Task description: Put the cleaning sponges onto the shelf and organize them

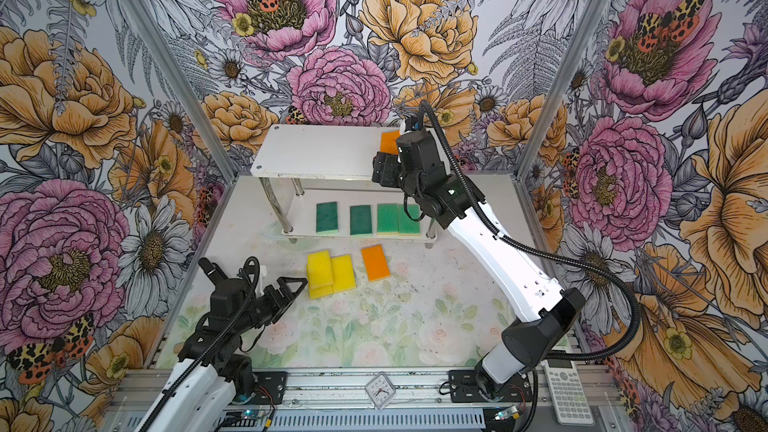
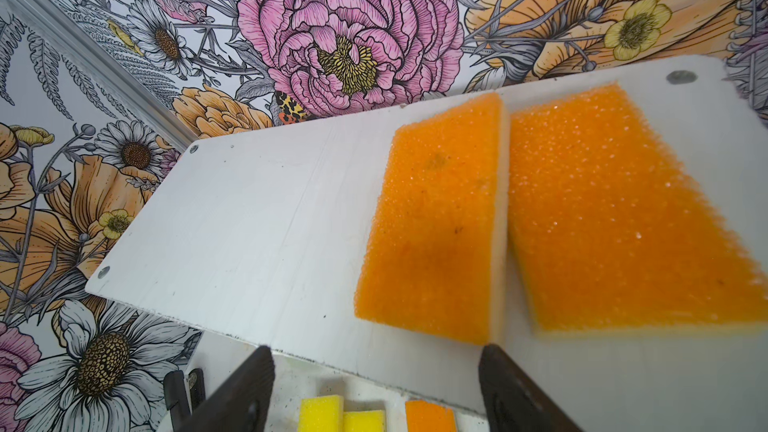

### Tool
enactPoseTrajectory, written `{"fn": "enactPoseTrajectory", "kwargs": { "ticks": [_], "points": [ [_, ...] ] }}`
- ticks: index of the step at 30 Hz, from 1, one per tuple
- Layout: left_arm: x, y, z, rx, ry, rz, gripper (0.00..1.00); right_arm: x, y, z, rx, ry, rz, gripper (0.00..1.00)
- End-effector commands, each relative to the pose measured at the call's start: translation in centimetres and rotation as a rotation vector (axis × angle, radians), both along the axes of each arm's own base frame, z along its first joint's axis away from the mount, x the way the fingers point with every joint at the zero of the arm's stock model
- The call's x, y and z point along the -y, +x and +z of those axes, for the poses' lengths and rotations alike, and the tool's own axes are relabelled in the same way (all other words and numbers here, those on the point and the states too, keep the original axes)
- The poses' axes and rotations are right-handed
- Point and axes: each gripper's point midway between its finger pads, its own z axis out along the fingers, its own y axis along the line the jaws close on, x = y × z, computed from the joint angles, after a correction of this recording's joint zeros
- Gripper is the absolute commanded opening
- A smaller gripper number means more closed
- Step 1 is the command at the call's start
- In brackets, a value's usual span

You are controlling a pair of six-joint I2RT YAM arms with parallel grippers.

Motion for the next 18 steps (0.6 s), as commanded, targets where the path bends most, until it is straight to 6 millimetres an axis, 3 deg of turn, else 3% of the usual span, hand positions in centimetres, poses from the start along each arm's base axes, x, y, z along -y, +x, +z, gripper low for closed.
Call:
{"fn": "enactPoseTrajectory", "kwargs": {
  "ticks": [1,9,18],
  "points": [
    [-0.2,0.2,-0.1,0.003,-0.008,0.016,0.99,1.0,-0.5,1.6,0.034,0.022,-0.018,0.79],
    [-0.2,0.2,-0.1,0.006,-0.008,0.017,0.99,1.4,0.1,2.4,0.059,0.006,-0.016,0.78],
    [-0.2,0.2,-0.1,0.006,-0.007,0.015,0.99,-0.2,1.8,1.6,0.049,-0.02,0.027,0.76]
  ]
}}
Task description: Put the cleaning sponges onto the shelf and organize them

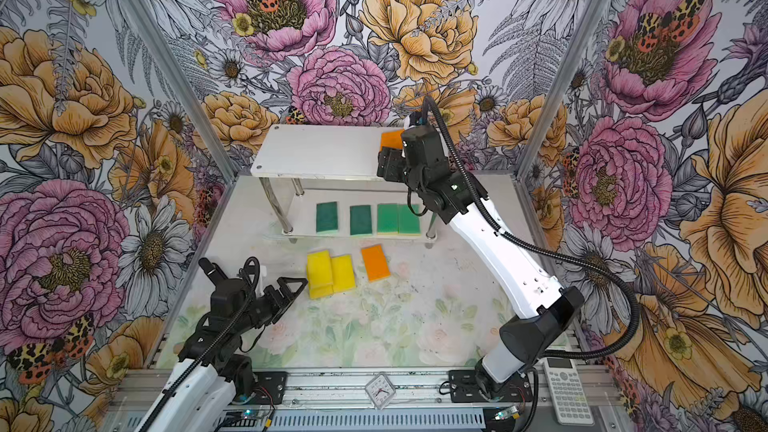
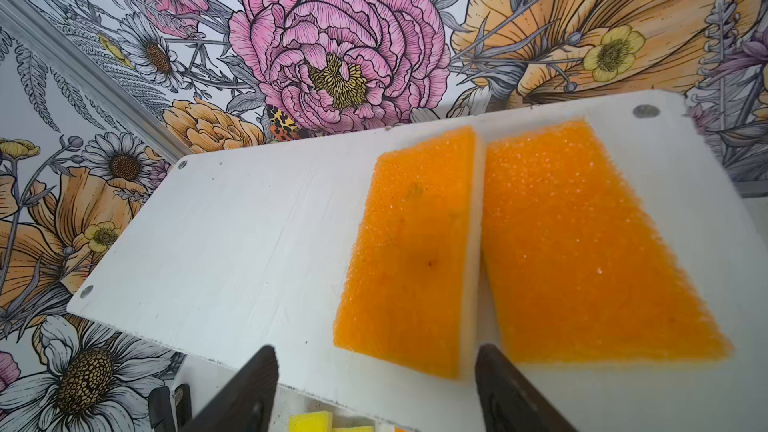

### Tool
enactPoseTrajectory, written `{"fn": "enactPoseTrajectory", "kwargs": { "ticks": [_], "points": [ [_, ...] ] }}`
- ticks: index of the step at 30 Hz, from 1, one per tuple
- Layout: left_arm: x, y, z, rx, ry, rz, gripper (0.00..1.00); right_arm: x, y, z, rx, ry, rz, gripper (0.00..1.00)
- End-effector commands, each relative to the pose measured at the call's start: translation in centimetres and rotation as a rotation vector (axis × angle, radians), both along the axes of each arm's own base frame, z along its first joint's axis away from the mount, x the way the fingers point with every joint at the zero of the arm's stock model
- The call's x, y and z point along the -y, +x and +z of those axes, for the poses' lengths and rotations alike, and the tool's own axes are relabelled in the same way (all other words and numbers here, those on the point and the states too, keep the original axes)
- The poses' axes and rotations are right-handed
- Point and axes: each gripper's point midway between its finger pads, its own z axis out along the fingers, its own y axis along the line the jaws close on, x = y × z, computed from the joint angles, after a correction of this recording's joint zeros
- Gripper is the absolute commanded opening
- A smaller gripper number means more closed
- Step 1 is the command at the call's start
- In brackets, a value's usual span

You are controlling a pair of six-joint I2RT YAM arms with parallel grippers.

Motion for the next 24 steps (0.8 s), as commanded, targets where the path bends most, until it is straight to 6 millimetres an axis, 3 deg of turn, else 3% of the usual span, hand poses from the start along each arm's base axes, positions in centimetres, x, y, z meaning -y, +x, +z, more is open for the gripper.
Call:
{"fn": "enactPoseTrajectory", "kwargs": {
  "ticks": [1,12,24],
  "points": [
    [-0.2,0.2,0.0,0.009,-0.006,0.015,0.99,-1.1,0.8,0.3,0.013,-0.007,0.045,0.76],
    [-0.3,0.2,-0.4,0.004,-0.004,0.017,0.99,-4.6,2.1,-0.9,0.0,-0.028,0.178,0.71],
    [-0.3,0.2,-0.5,0.002,-0.006,0.02,0.99,-1.8,0.8,1.5,0.064,-0.052,0.104,0.74]
  ]
}}
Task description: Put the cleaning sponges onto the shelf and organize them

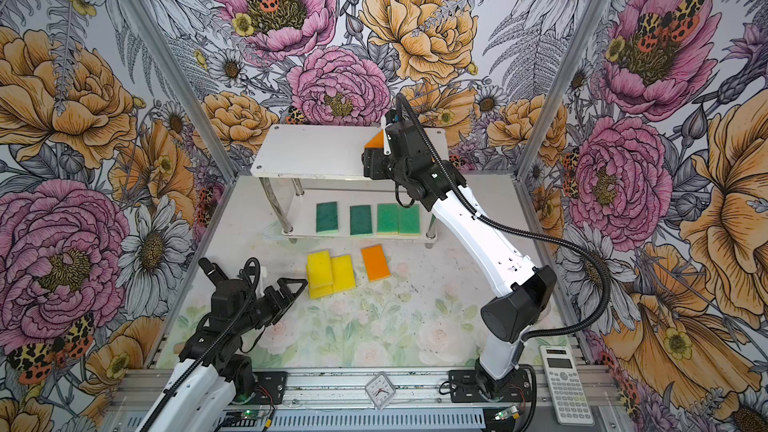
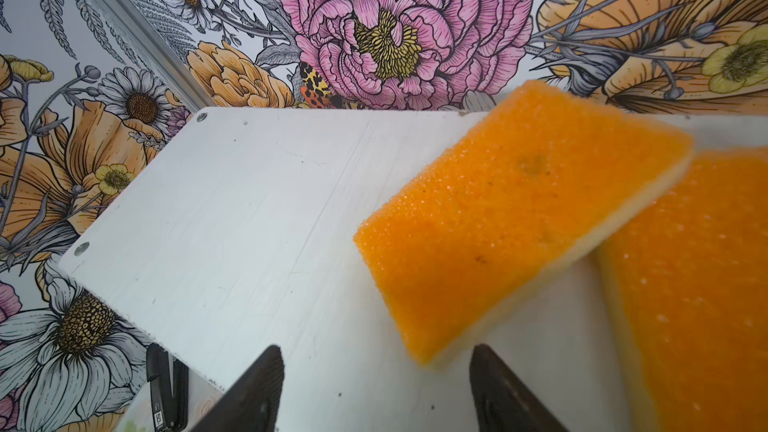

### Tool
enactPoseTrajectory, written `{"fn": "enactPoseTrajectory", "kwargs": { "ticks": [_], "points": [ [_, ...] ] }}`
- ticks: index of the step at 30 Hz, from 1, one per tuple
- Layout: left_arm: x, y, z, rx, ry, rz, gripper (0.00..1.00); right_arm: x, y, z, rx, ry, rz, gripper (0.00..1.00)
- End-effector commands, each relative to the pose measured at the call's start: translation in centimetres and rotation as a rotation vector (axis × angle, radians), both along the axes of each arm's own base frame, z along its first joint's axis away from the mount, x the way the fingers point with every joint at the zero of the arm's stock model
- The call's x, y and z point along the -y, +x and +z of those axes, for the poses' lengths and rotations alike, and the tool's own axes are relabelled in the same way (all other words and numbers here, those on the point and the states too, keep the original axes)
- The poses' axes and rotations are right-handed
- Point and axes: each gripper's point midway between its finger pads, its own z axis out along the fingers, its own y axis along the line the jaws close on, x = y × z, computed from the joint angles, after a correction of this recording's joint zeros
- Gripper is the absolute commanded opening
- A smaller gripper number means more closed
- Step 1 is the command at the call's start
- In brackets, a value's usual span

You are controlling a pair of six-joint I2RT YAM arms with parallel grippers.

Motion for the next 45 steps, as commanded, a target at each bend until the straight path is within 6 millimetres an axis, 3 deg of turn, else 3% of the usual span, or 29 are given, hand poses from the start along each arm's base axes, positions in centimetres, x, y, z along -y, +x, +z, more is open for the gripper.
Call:
{"fn": "enactPoseTrajectory", "kwargs": {
  "ticks": [1,13,32,39,45],
  "points": [
    [-0.2,0.3,0.0,0.009,-0.008,0.015,0.99,1.7,-1.2,2.8,0.059,0.02,-0.037,0.75],
    [-0.1,0.2,0.0,0.009,-0.013,0.012,0.99,1.7,-0.1,0.2,-0.022,0.052,-0.083,0.76],
    [-0.2,0.2,-0.1,0.008,-0.009,0.015,0.99,1.6,1.7,-1.3,-0.069,0.086,-0.136,0.64],
    [-0.2,0.2,-0.1,0.01,-0.008,0.014,0.99,1.6,2.1,-1.3,-0.069,0.09,-0.141,0.55],
    [-0.2,0.2,-0.1,0.009,-0.009,0.014,0.99,1.5,2.2,-1.2,-0.065,0.094,-0.134,0.39]
  ]
}}
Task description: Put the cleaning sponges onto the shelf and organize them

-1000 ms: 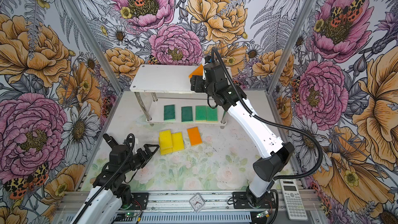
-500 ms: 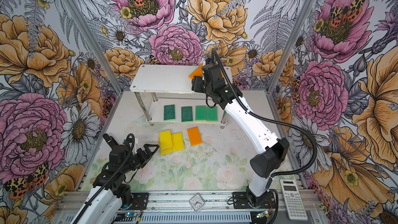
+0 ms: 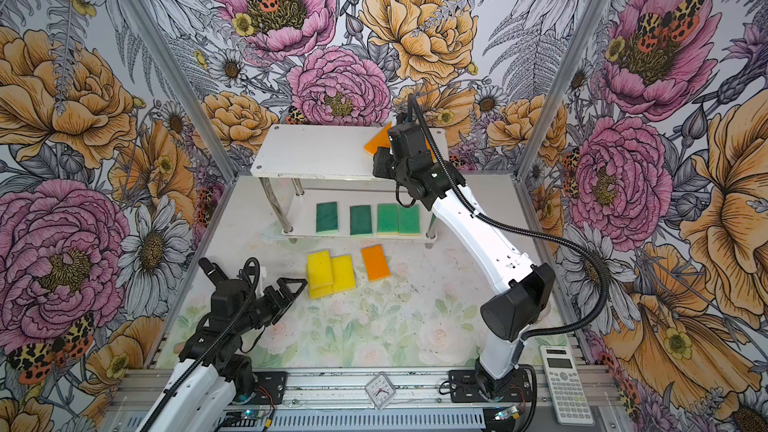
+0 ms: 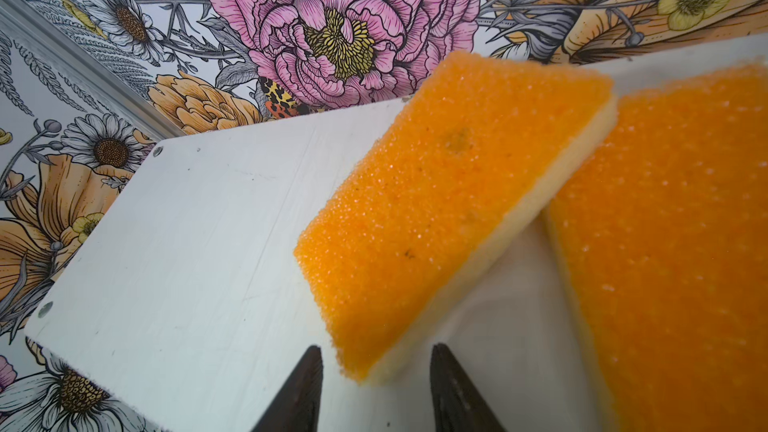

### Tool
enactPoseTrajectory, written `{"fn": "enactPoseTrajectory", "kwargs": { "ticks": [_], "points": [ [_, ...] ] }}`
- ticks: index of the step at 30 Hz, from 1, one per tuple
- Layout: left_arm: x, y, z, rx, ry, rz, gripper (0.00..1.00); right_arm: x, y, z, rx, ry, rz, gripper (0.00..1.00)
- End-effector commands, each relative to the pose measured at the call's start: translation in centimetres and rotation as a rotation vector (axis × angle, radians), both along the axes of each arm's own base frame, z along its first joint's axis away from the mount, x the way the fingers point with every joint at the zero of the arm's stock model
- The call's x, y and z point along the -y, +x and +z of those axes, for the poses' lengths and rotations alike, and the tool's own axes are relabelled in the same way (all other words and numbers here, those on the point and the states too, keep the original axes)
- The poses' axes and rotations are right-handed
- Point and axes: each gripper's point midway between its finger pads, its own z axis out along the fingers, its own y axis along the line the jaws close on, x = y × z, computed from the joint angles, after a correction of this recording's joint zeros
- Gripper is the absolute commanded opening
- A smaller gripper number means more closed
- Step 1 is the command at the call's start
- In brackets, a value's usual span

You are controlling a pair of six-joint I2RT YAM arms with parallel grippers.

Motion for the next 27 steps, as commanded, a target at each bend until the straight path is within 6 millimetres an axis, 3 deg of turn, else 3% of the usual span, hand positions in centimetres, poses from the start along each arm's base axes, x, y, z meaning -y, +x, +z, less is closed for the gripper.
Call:
{"fn": "enactPoseTrajectory", "kwargs": {
  "ticks": [1,16,27],
  "points": [
    [-0.1,0.1,-0.2,0.007,-0.009,0.01,0.99,0.2,0.6,1.1,0.027,0.014,-0.011,0.38],
    [-0.2,0.2,-0.2,0.007,-0.007,0.013,0.99,0.3,0.3,1.8,0.045,0.025,0.012,0.13],
    [-0.2,0.2,0.1,0.012,-0.01,0.013,0.99,-0.6,-0.7,3.6,0.116,-0.006,0.133,0.06]
  ]
}}
